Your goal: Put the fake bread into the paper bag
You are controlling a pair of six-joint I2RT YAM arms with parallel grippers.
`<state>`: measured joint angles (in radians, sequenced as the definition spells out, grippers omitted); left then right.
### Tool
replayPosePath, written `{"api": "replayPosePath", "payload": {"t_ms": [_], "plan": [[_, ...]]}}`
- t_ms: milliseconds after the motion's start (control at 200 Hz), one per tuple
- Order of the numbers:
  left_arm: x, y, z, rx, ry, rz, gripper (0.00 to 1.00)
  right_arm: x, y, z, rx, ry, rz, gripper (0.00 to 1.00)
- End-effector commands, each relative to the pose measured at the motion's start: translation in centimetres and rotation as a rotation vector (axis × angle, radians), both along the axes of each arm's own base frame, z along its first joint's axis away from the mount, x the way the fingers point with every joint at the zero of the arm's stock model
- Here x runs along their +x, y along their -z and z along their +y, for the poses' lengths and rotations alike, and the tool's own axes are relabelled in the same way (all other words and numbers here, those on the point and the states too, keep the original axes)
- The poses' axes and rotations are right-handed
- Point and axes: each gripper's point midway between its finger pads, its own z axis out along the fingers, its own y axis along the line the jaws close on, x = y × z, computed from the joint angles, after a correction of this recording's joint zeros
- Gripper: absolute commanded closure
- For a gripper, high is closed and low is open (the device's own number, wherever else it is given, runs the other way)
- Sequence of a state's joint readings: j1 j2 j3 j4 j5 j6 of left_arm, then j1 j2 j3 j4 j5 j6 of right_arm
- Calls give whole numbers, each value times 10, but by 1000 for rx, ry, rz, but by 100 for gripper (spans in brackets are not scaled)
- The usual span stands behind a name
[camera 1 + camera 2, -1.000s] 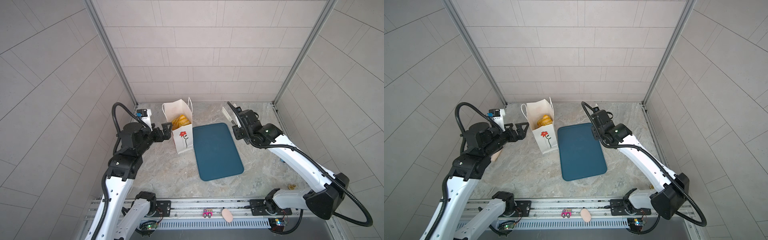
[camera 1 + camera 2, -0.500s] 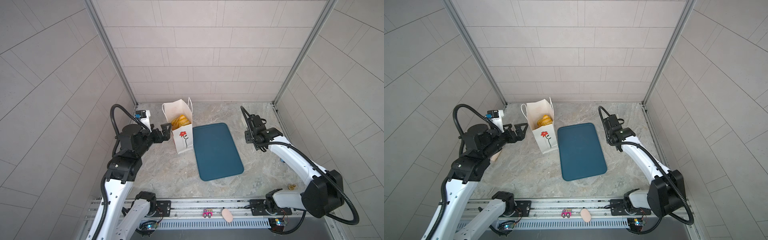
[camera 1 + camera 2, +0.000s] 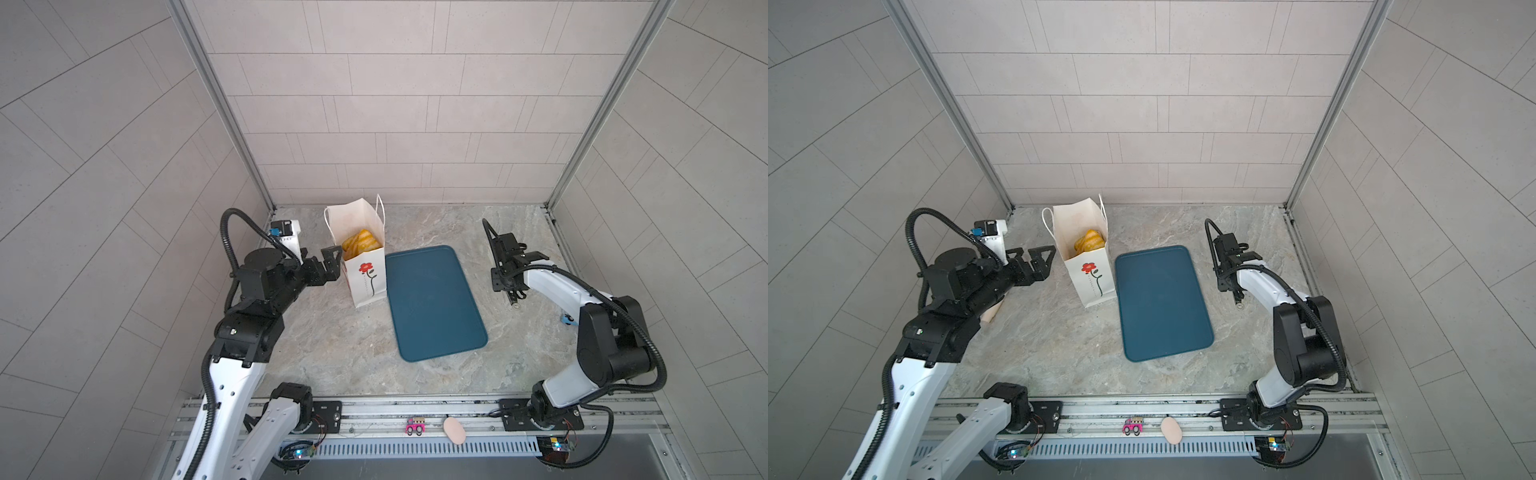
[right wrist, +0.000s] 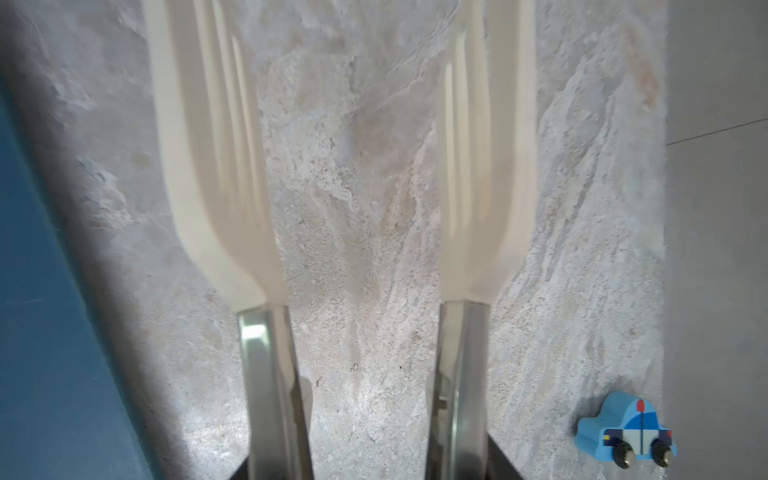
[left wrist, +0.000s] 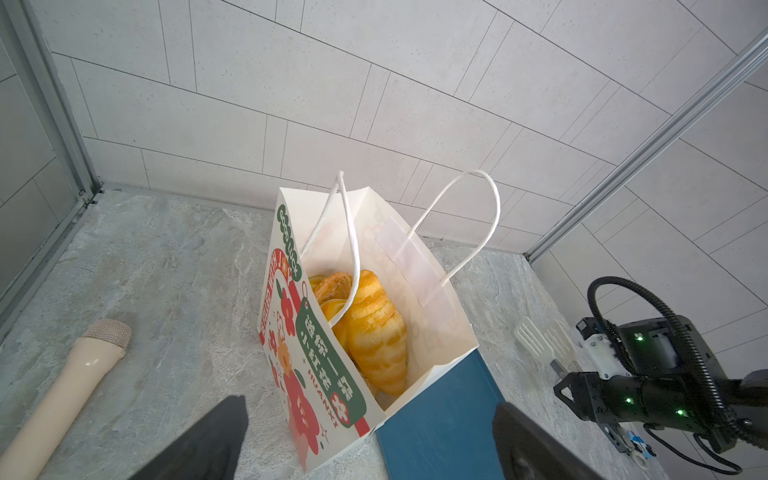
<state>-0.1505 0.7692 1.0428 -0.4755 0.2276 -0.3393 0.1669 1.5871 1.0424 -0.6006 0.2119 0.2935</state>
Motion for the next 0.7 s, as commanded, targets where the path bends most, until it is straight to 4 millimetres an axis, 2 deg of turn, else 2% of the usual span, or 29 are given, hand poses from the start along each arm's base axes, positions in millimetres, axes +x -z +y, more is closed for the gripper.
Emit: {"api": "replayPosePath", "payload": {"t_ms": [0,370,695], "plan": [[0,-1,4,17,-16,-16,0,16,-9,1,17,19,-44,45],[-4,1,7,28,-24,-10,0,33,13,3,56,-5,37,43],[-6,3,8,29,-29,-7,0,22,36,2,100,-11,132,41]]}}
